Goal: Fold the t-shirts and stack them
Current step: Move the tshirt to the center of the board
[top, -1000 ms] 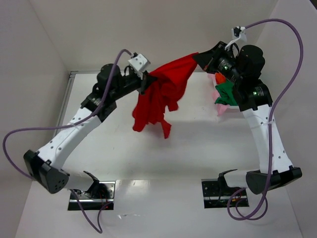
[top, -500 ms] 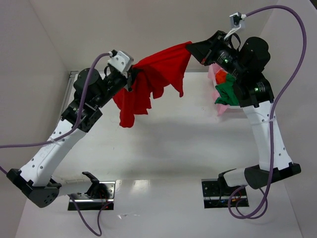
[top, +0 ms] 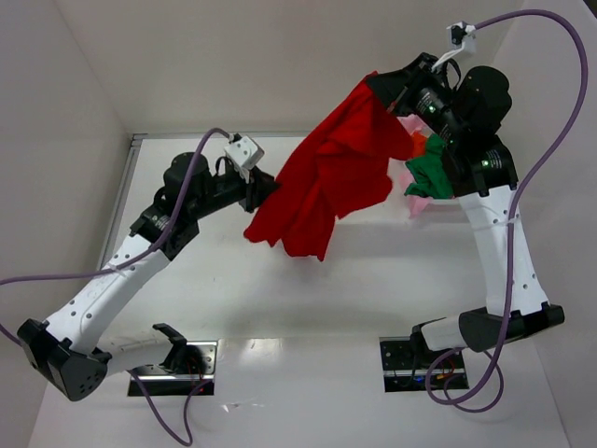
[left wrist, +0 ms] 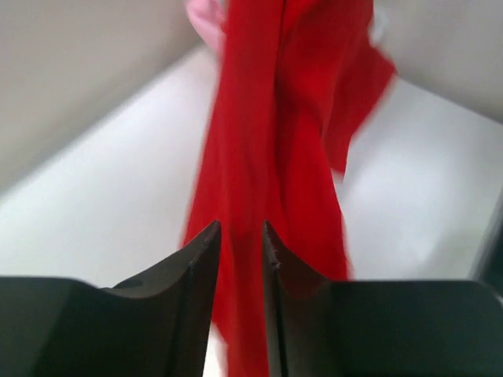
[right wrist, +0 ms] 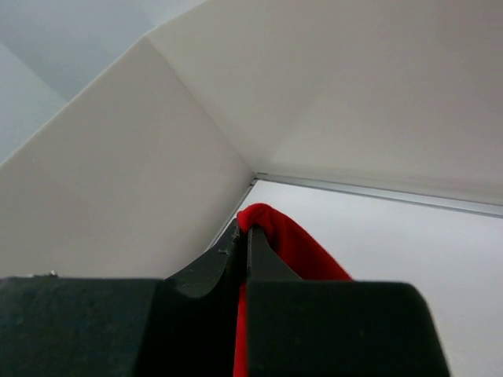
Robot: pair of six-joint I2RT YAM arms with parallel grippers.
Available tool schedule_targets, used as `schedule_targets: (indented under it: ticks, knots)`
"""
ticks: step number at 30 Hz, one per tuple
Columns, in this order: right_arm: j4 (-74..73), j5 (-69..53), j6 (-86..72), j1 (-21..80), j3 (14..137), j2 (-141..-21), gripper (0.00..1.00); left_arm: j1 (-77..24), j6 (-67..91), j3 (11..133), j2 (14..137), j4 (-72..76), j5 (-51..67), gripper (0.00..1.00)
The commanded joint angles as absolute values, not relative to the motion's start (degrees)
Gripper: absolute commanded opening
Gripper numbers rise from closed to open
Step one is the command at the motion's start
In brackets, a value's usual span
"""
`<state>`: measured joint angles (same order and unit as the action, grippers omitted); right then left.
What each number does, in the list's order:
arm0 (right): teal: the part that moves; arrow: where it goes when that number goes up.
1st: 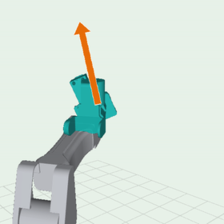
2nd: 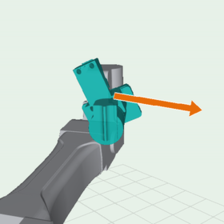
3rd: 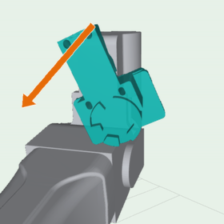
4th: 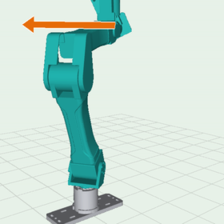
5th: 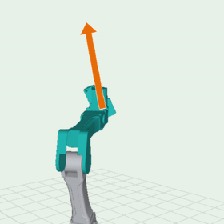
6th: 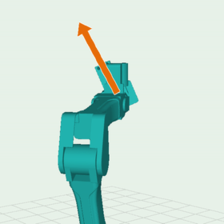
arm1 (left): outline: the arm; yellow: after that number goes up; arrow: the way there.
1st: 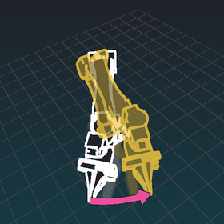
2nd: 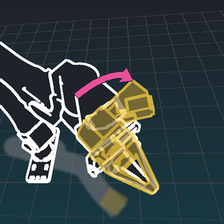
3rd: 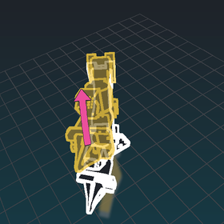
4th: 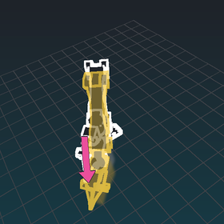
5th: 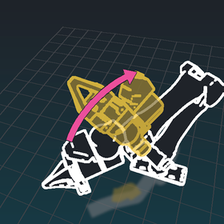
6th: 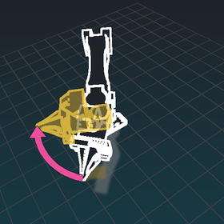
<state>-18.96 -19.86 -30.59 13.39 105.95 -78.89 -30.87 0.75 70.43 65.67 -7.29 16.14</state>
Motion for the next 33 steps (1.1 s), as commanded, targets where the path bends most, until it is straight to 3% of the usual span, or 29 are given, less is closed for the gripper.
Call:
schedule_targets:
  ticks: [1,4,6,9,10,11,12,13,14,22,25,26,27,31,33]
  knots:
    - [-13.19,-16.87,-29.96,12.30,106.79,-78.31,0.00,-30.32,4.03,66.37,63.46,-9.23,24.25,0.36]
    - [-12.66,-18.27,-30.50,12.30,105.65,-78.31,0.00,-30.32,5.45,61.71,62.93,-7.21,25.58,0.35]
    - [-12.66,-19.06,-31.03,12.30,105.64,-78.31,0.00,-30.32,7.11,59.95,64.50,-4.50,26.72,0.21]
    - [-12.66,-20.39,-31.03,12.30,105.64,-77.79,0.00,-31.11,8.96,58.71,68.53,-0.11,30.22,0.24]
    - [-12.66,-20.39,-31.03,12.30,105.64,-77.78,0.00,-31.64,8.96,59.58,69.95,-0.09,30.23,0.49]
    - [-13.27,-20.39,-30.42,12.30,105.04,-77.78,0.00,-32.95,8.96,60.98,71.35,0.70,30.76,0.65]
    - [-14.32,-19.78,-29.54,12.30,105.03,-77.17,0.00,-33.48,8.27,61.52,74.24,1.83,31.37,0.80]
    - [-14.33,-19.78,-29.53,12.30,104.33,-77.17,0.00,-33.49,8.26,62.13,75.57,2.54,31.38,0.89]
    - [-14.94,-19.08,-28.92,12.30,104.33,-76.65,0.00,-34.01,8.26,62.66,76.89,3.51,31.38,0.93]
    - [-16.08,-21.00,-28.39,12.30,103.71,-75.41,0.00,-34.54,10.81,63.81,87.70,20.20,22.59,0.93]
    - [-16.61,-22.23,-29.08,12.30,103.71,-74.19,0.00,-35.06,10.20,66.26,92.19,22.59,21.28,0.88]
    - [-16.61,-22.24,-29.09,12.30,103.71,-74.18,0.00,-35.07,10.20,66.88,93.15,22.59,21.27,0.82]
    - [-16.61,-22.85,-29.09,12.30,103.71,-73.40,0.00,-35.07,10.20,67.41,94.82,22.59,20.66,0.57]
    - [-17.67,-21.63,-28.39,12.30,104.24,-72.25,0.00,-35.07,10.20,67.41,95.36,22.59,16.88,0.04]
    - [-18.98,-19.08,-26.73,12.30,104.24,-71.72,0.00,-34.55,10.72,66.80,92.83,22.07,14.86,0.00]
